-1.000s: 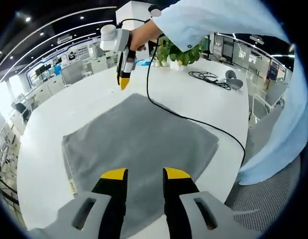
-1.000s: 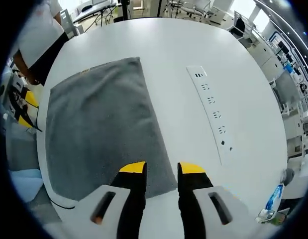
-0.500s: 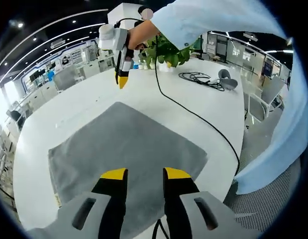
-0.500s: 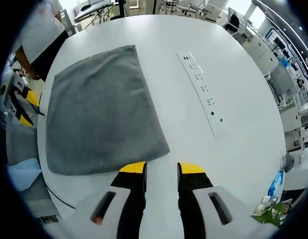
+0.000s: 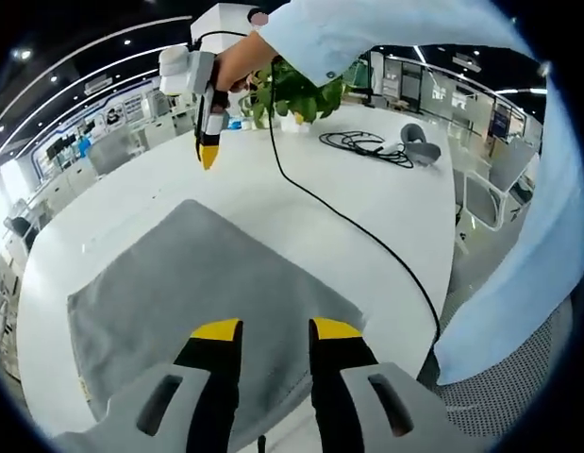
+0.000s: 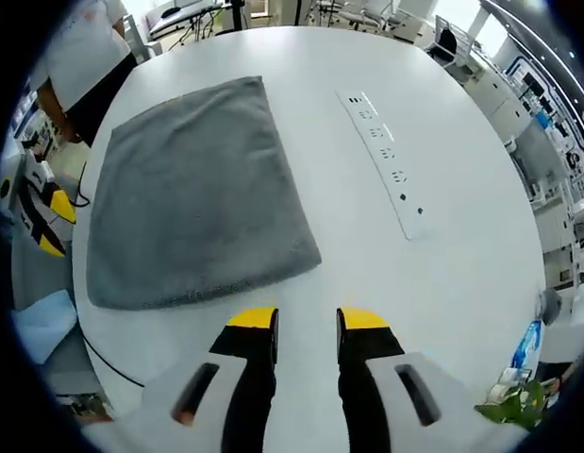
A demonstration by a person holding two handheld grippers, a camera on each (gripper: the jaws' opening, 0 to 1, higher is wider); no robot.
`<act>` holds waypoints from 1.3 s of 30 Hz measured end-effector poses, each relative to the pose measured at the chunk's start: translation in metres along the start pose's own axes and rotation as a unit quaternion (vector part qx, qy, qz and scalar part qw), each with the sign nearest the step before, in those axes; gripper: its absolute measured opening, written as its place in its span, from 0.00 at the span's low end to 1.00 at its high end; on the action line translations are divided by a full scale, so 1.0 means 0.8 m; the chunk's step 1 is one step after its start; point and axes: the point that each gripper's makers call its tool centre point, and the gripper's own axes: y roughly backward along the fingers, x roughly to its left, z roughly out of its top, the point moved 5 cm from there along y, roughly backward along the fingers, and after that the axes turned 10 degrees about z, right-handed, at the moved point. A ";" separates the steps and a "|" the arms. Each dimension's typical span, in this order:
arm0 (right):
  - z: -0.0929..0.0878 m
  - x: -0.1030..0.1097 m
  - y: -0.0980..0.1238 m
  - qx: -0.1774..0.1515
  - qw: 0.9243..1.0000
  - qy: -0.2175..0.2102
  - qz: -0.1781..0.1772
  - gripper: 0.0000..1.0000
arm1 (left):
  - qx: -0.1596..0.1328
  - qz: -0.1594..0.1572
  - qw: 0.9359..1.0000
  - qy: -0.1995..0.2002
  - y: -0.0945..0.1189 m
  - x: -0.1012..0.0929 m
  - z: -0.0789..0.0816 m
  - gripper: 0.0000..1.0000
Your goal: Fold the towel on the table until its edges align and the towel forms a compact rectangular stack.
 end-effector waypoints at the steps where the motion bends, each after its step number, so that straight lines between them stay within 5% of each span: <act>1: 0.000 -0.001 -0.001 0.000 1.000 0.001 0.001 0.23 | 0.000 0.000 1.000 0.000 -0.001 -0.002 0.001 0.29; 23: 0.029 -0.013 -0.051 0.005 0.998 0.051 0.038 0.25 | 0.054 -0.009 0.999 -0.005 -0.037 -0.046 0.012 0.29; 39: 0.028 -0.015 -0.085 0.019 0.995 0.071 0.064 0.23 | 0.084 -0.005 0.996 0.015 -0.061 -0.067 -0.006 0.28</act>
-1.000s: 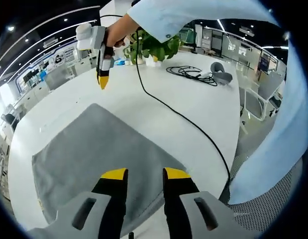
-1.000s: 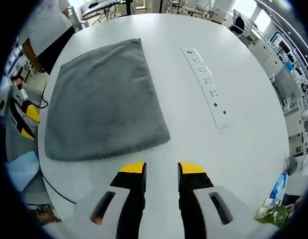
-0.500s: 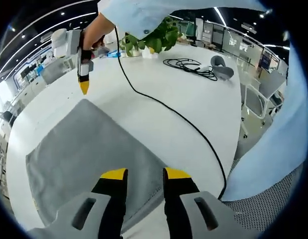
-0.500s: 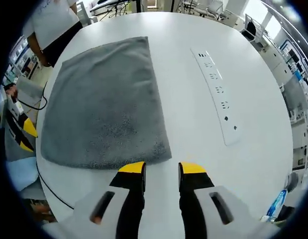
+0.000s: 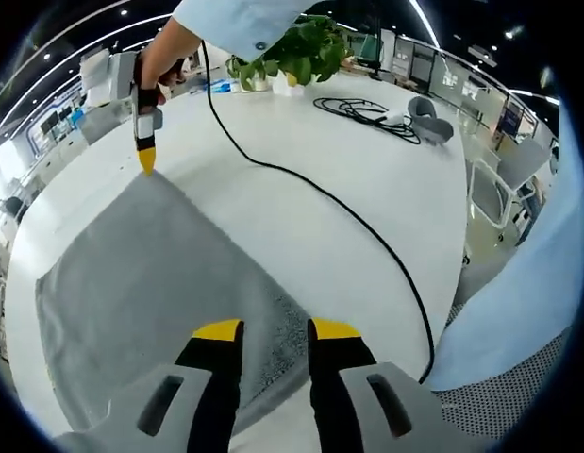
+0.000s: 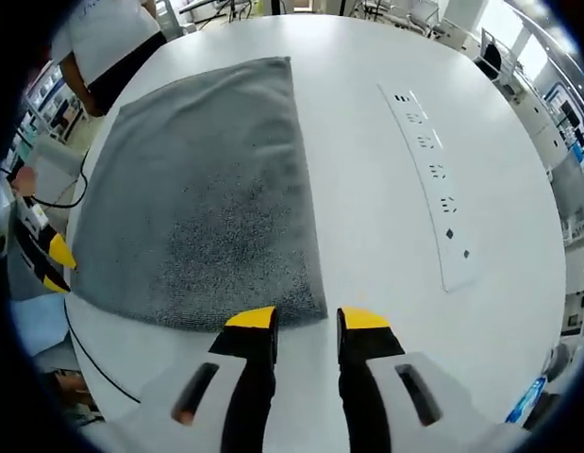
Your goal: Fold the towel on the table until its edges align and the towel forms a compact rectangular stack.
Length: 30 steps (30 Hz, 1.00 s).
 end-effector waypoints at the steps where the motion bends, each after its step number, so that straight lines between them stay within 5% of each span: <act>1: 0.000 0.000 0.000 0.001 1.000 0.000 0.001 0.23 | 0.004 -0.001 1.000 0.000 -0.001 -0.002 -0.001 0.27; 15: -0.012 -0.009 -0.021 0.011 1.000 0.012 0.018 0.16 | 0.034 -0.009 0.999 0.000 -0.015 -0.019 -0.020 0.23; 30: -0.014 -0.007 -0.025 0.005 1.000 0.013 0.022 0.13 | 0.024 -0.019 1.000 -0.002 -0.009 -0.027 -0.011 0.22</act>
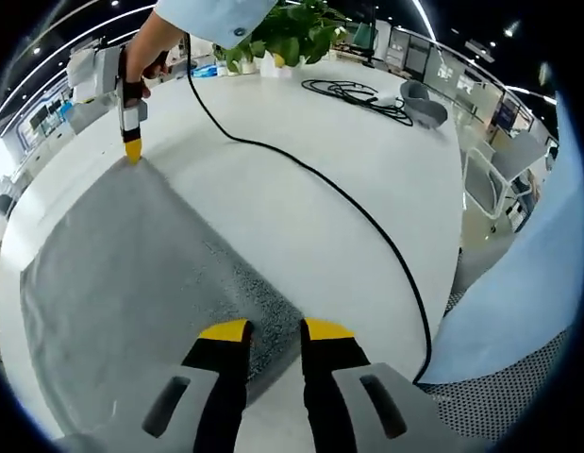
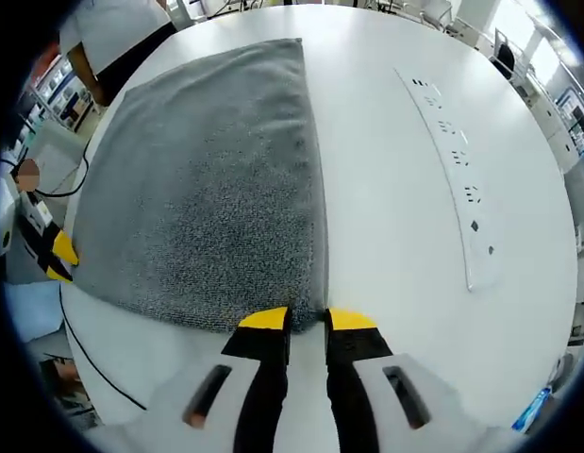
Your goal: Fold the towel on the table until its edges align and the towel forms a compact rectangular stack.
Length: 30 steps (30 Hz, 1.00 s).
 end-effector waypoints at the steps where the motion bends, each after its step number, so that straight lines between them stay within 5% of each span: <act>1: 0.000 0.001 0.000 0.000 1.000 -0.001 0.000 0.13 | -0.001 -0.001 1.000 0.001 0.001 -0.001 0.002 0.22; 11: 0.000 -0.003 0.000 -0.002 1.000 -0.001 0.002 0.12 | 0.022 -0.002 1.000 -0.021 -0.008 -0.014 0.000 0.17; 16: 0.000 0.003 0.000 -0.001 1.000 -0.010 0.007 0.09 | 0.019 0.004 0.999 -0.034 -0.013 -0.016 0.000 0.05; 30: 0.001 0.000 0.000 0.014 1.000 -0.019 0.018 0.02 | 0.024 -0.003 0.999 0.028 -0.010 -0.013 -0.003 0.01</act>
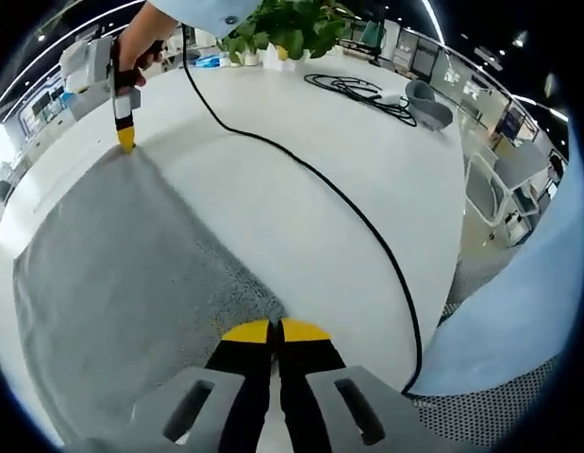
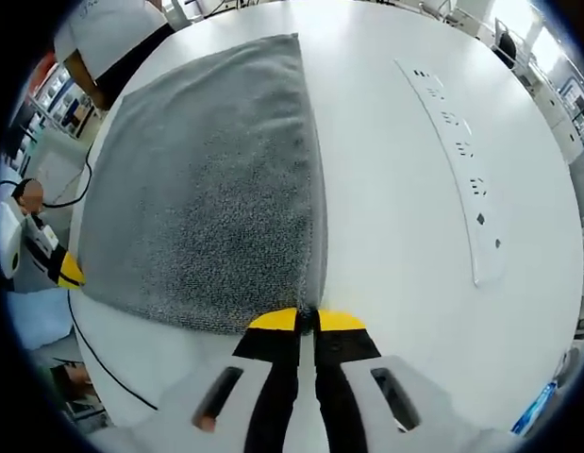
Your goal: Fold the towel on the table until its edges align and the towel forms a compact rectangular stack.
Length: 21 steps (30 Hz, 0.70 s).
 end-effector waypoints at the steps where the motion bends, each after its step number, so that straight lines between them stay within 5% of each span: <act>1: -0.001 0.000 0.001 0.000 1.000 -0.002 0.000 0.02 | 0.000 -0.001 1.000 0.001 0.001 -0.001 0.000 0.01; 21: -0.080 0.010 0.034 0.035 0.998 -0.050 0.003 0.02 | -0.029 -0.048 0.998 -0.024 0.006 -0.048 0.042 0.01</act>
